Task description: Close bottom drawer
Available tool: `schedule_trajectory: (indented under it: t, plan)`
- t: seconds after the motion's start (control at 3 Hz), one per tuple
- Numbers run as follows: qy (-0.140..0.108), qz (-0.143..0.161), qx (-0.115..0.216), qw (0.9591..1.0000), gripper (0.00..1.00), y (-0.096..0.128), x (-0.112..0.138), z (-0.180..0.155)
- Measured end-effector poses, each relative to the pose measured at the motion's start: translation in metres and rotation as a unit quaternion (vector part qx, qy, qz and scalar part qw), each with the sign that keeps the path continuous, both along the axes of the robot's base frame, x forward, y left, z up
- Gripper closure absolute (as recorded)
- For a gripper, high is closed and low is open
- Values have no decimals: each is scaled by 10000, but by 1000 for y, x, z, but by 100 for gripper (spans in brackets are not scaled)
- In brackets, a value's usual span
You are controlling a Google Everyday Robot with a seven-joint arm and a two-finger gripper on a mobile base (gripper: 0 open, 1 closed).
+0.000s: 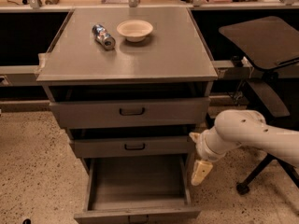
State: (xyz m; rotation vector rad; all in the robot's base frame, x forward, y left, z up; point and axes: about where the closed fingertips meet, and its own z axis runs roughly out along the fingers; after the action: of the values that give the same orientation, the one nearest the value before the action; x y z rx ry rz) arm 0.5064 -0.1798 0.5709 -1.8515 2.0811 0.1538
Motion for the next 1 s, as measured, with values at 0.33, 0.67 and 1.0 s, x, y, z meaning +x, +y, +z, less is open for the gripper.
schedule_trajectory:
  t: [0.33, 0.67, 1.0]
  plan:
    - [173, 141, 122, 9997, 26, 3, -2, -38]
    - [238, 306, 162, 9991, 49, 7, -1, -75]
    - [232, 351, 135, 9990, 72, 7, -3, -100]
